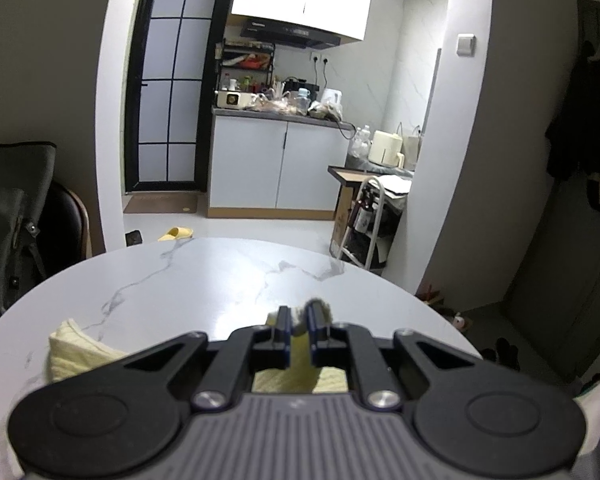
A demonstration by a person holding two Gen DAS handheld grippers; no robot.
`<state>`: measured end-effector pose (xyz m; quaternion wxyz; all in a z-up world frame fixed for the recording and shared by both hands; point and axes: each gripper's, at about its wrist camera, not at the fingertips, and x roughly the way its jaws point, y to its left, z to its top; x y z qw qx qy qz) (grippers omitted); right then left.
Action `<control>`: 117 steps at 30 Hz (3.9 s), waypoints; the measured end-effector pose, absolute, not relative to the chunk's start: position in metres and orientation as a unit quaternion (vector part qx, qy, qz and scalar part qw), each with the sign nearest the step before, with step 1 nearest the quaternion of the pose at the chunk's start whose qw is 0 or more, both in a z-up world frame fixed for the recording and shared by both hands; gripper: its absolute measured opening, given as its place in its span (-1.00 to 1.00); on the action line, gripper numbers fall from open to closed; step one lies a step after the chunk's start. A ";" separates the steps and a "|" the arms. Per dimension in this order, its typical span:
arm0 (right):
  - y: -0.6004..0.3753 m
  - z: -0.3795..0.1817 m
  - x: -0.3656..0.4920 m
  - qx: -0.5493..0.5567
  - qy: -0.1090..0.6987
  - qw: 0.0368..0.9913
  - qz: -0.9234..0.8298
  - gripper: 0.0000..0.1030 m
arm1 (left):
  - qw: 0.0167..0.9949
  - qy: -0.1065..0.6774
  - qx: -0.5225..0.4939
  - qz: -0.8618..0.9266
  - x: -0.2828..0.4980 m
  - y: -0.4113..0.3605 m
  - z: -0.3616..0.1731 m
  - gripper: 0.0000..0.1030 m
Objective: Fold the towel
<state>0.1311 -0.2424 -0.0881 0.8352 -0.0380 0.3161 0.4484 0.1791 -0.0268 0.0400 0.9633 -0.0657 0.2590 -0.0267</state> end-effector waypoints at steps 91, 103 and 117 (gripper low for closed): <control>-0.226 -0.071 0.043 -0.088 0.284 0.896 0.329 0.99 | 0.950 0.300 -0.078 0.038 0.015 0.022 -0.005 0.99; -0.235 -0.064 0.029 -0.081 0.262 0.908 0.318 0.99 | 0.955 0.270 -0.101 0.067 -0.007 0.027 -0.002 0.99; -0.244 -0.070 0.016 -0.065 0.269 0.902 0.331 0.99 | 0.959 0.261 -0.075 0.086 -0.030 0.030 -0.009 1.00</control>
